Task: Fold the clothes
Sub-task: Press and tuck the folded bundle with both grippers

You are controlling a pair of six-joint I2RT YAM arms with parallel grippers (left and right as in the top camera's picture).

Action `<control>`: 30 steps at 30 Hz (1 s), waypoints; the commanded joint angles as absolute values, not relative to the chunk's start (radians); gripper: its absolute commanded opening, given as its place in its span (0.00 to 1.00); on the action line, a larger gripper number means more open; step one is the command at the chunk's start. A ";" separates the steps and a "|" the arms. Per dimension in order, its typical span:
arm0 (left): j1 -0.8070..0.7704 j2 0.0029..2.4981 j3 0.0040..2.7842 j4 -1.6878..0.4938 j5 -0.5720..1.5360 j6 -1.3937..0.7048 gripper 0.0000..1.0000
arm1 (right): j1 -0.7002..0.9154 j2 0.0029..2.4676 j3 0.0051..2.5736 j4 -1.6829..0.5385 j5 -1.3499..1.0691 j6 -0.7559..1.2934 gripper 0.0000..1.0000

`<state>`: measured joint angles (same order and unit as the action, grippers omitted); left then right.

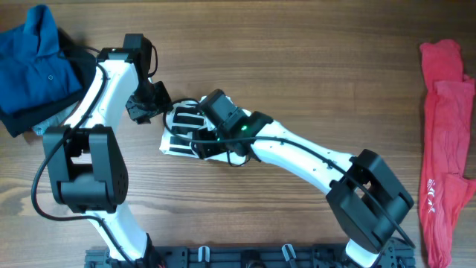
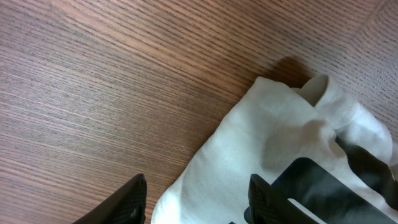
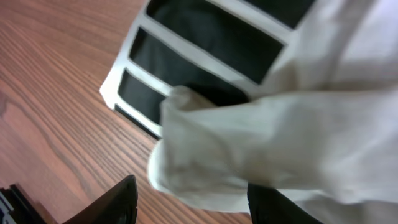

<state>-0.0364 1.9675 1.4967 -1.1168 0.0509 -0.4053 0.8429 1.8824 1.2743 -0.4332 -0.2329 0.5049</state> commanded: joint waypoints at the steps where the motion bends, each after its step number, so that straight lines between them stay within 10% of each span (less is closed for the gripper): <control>1: -0.037 1.985 1.489 -1.113 0.060 -0.397 0.52 | 0.871 1.895 1.283 -0.424 -0.181 0.529 0.57; 8: -0.037 1.985 1.489 -1.114 0.060 -0.397 0.53 | 0.884 1.909 1.283 -0.426 -0.094 0.606 0.44; 11: -0.037 1.985 1.489 -1.113 0.060 -0.397 0.53 | 0.884 1.947 1.283 -0.426 -0.094 0.632 0.05; 30: -0.037 1.985 1.489 -1.114 0.059 -0.396 0.52 | 0.864 1.795 1.283 -0.823 0.126 0.888 0.07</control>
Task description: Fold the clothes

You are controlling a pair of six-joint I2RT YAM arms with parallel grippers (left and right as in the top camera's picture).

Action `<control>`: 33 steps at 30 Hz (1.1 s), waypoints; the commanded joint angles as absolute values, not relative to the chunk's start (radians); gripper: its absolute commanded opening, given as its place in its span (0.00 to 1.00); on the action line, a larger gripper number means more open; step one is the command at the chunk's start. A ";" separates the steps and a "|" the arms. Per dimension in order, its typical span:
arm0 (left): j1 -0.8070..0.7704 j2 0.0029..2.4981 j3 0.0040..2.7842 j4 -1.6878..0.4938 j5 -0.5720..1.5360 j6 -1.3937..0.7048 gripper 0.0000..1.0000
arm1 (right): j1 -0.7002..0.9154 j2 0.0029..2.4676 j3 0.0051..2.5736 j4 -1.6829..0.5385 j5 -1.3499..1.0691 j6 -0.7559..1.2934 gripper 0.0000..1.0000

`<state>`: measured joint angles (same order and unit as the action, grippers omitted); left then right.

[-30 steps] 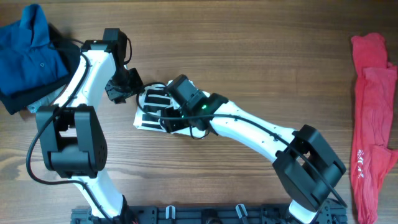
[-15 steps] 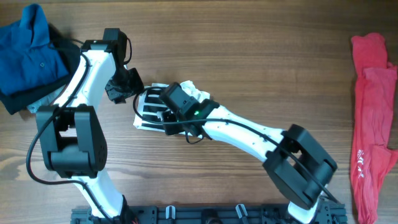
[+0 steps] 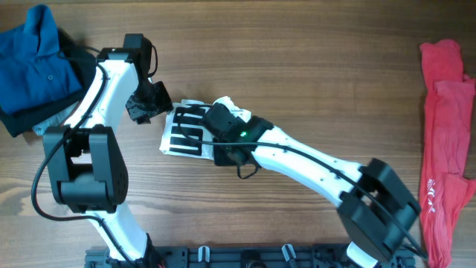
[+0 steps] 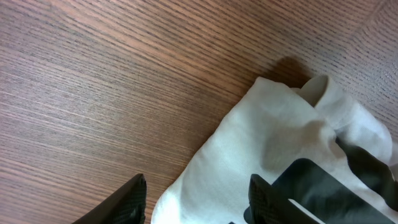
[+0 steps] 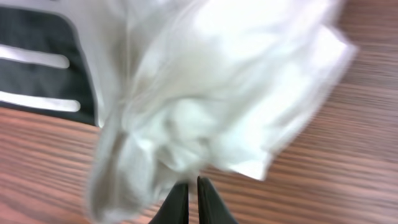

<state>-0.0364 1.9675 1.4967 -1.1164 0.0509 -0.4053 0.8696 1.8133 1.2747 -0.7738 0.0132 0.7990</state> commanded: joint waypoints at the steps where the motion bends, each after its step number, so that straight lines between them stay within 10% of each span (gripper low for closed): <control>1: -0.037 1.985 1.489 -1.118 0.059 -0.396 0.52 | 0.863 1.795 1.283 -0.856 0.161 0.924 0.07; 33: -0.157 1.900 1.414 -1.041 0.235 -0.297 0.49 | 0.749 1.897 1.289 -0.476 -0.311 0.560 0.04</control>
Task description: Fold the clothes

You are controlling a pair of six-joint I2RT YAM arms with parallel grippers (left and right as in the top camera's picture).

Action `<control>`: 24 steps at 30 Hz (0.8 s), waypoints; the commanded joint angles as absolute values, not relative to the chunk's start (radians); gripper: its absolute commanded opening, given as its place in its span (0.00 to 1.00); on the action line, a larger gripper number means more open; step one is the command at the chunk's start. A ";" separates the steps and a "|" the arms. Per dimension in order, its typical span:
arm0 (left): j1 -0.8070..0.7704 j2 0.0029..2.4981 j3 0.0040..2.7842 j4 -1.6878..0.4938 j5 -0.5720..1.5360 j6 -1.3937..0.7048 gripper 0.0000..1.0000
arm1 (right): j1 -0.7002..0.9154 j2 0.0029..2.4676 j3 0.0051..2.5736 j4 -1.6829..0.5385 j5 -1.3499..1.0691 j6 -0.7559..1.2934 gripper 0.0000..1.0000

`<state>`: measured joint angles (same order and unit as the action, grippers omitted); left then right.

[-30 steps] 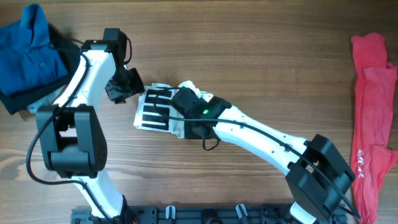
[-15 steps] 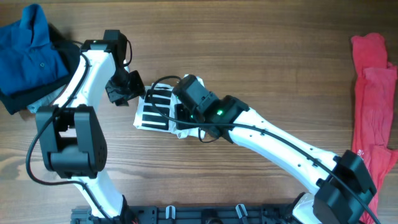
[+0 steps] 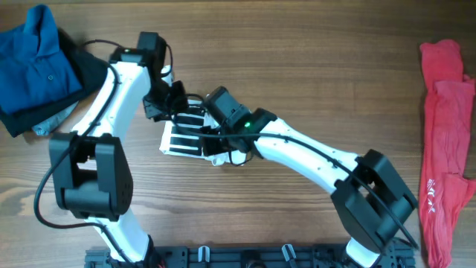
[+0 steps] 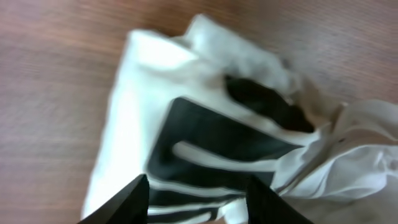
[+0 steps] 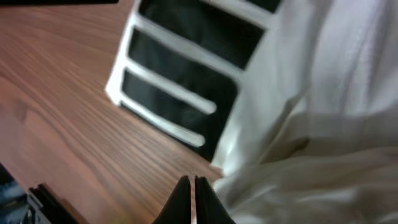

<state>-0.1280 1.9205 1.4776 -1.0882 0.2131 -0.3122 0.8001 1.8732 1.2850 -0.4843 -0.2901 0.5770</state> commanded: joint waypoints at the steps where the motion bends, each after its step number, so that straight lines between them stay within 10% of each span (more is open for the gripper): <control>1: -0.162 1.900 1.394 -1.021 0.235 -0.300 0.49 | 0.738 1.897 1.289 -0.477 -0.311 0.560 0.04; 24: -0.174 1.901 1.116 -0.729 0.174 -0.332 0.49 | 0.489 1.919 1.287 -0.756 -0.131 0.496 0.04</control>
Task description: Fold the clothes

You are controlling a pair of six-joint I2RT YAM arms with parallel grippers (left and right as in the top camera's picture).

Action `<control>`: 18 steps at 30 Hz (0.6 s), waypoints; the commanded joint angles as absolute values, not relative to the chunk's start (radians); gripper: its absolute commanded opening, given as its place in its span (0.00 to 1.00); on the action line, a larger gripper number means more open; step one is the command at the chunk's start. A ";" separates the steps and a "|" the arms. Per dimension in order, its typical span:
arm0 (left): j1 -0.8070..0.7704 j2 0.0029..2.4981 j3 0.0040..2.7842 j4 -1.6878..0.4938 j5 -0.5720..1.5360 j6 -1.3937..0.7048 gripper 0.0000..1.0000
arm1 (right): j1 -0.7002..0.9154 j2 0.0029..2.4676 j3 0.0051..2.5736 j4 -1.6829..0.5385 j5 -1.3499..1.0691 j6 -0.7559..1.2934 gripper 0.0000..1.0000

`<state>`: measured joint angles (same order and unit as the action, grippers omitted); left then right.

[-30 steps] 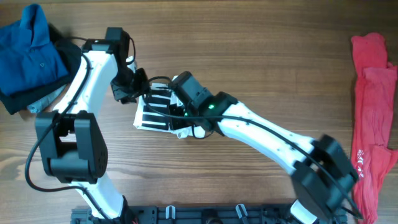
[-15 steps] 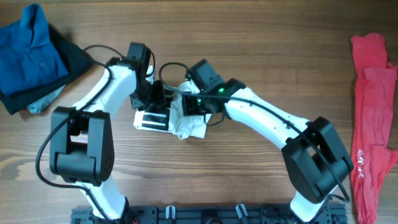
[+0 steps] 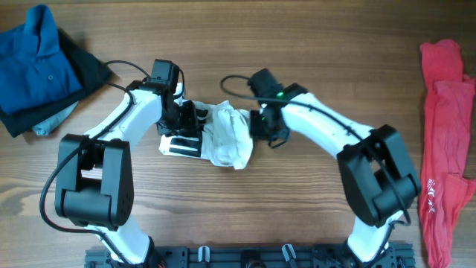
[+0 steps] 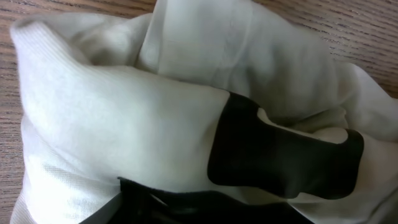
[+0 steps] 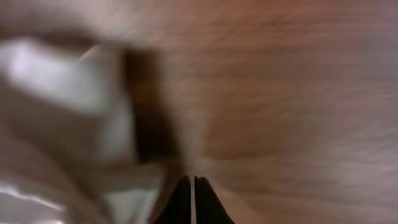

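Observation:
A white garment [image 3: 229,138] with a black striped panel [image 3: 178,146] lies bunched in the middle of the table. My left gripper [image 3: 190,119] presses into its left part. In the left wrist view white folds [image 4: 124,106] and a black patch [image 4: 280,155] fill the frame, and the left gripper [image 4: 193,202] is sunk in the cloth with one finger edge showing wide to the left. My right gripper [image 3: 262,128] is at the garment's right edge. In the blurred right wrist view the right gripper [image 5: 188,182] is shut over bare wood, with cloth just to its left.
A pile of blue clothes [image 3: 37,59] on a dark garment [image 3: 91,65] lies at the far left corner. Red clothes [image 3: 445,134] run along the right edge. The arms' black mounting rail [image 3: 245,257] lines the near edge.
My right arm went from the garment's near edge to its right side, still shut. My left gripper moved down onto the cloth. The white part now bulges out to the right of the striped panel.
At first both grippers were open, the left beside the garment's far left corner and the right over the striped panel. The right then shut among white folds. Later the left came over the panel. Now the grippers flank the bunched garment.

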<state>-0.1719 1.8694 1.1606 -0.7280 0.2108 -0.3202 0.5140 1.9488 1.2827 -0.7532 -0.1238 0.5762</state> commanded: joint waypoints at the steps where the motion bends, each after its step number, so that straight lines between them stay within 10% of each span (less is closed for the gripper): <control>1: -0.174 1.901 1.116 -0.728 0.174 -0.332 0.49 | 0.490 1.904 1.293 -0.757 -0.165 0.466 0.05; 12: -0.174 1.901 1.116 -0.728 0.174 -0.332 0.50 | 0.526 1.742 1.322 -0.606 -0.458 0.366 0.06; 15: -0.174 1.901 1.116 -0.728 0.174 -0.332 0.50 | 0.537 1.765 1.322 -0.592 -0.473 0.366 0.35; 18: -0.174 1.901 1.116 -0.728 0.174 -0.332 0.50 | 0.563 1.807 1.322 -0.575 -0.480 0.360 0.42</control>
<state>-0.1719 1.8690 1.1603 -0.7277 0.2104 -0.3202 0.5323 1.7584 1.3155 -0.5888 -0.4133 0.3866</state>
